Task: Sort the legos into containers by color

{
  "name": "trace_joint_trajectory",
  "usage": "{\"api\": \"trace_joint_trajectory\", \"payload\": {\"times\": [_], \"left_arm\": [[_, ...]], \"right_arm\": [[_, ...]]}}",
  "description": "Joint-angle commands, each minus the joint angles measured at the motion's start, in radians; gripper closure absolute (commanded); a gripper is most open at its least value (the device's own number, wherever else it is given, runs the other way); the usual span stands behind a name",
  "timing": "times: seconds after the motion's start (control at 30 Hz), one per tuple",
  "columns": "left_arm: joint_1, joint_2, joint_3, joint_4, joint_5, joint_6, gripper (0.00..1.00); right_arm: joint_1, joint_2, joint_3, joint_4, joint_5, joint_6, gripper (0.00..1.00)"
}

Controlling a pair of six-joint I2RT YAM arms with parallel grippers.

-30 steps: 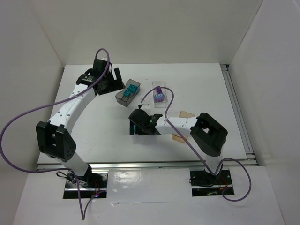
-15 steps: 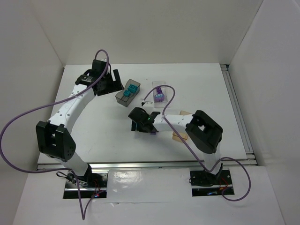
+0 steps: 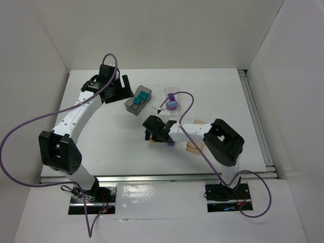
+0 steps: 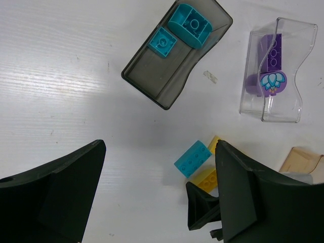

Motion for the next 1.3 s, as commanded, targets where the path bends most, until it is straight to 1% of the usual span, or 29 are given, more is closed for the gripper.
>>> {"api": "trace_joint_trajectory", "payload": {"times": [0.0,0.17,0.37,0.4,0.5,0.63,0.7,0.77,0.8,0.9,0.93,1.0,1.03,1.1,1.13,1.23,1.27], "left_arm": [[0.006,-0.015,-0.010,0.021,0.011,0.023,0.07],[0.006,-0.015,-0.010,0.021,0.011,0.023,0.07],[0.006,-0.015,-0.010,0.021,0.011,0.023,0.07],[0.006,-0.015,-0.019,0.021,0.011,0.023,0.07],[0.006,-0.015,-0.019,0.021,0.011,0.023,0.07],[0.006,-0.015,-0.019,0.021,0.011,0.023,0.07],[0.006,-0.015,-0.029,0.021,0.011,0.023,0.07],[0.006,-0.015,-0.029,0.021,0.011,0.023,0.09],[0.006,-0.015,-0.029,0.021,0.011,0.023,0.09],[0.006,-0.015,-0.029,0.021,0.011,0.023,0.09],[0.006,-0.015,-0.029,0.021,0.011,0.023,0.09],[0.006,-0.015,-0.029,0.021,0.011,0.023,0.09],[0.006,-0.015,-0.029,0.021,0.011,0.023,0.09],[0.006,-0.015,-0.029,0.021,0.011,0.023,0.09],[0.006,-0.015,-0.029,0.021,0.011,0.023,0.09],[-0.018,-0.015,-0.038,0.021,0.011,0.023,0.09],[-0.030,-0.015,-0.038,0.021,0.011,0.023,0.09]], "right_arm": [[0.005,-0.091,-0.045,0.041,-0.001,-0.013,0.01],[0.016,-0.091,-0.047,0.029,-0.011,-0.022,0.01],[0.025,-0.020,0.008,0.007,-0.001,-0.033,0.16],[0.025,0.009,0.034,0.007,-0.001,-0.033,0.20],[0.025,0.066,0.091,-0.034,0.023,-0.033,0.28],[0.034,0.101,0.128,-0.072,0.052,-0.033,0.29],[0.034,0.101,0.142,-0.097,0.068,-0.033,0.34],[0.043,0.083,0.142,-0.106,0.097,-0.022,0.43],[0.044,0.071,0.142,-0.106,0.097,-0.022,0.54],[0.053,-0.027,0.118,-0.141,0.149,-0.013,0.72],[0.053,-0.055,0.107,-0.141,0.149,-0.013,0.74],[0.053,-0.110,0.087,-0.150,0.149,-0.013,0.76],[0.053,-0.168,0.064,-0.151,0.160,-0.013,0.77],[0.053,-0.227,0.041,-0.196,0.193,0.002,0.77],[0.053,-0.283,0.016,-0.215,0.230,0.017,0.77],[0.053,-0.366,-0.024,-0.339,0.302,0.102,0.77],[0.031,-0.423,-0.068,-0.367,0.343,0.146,0.76]]}}
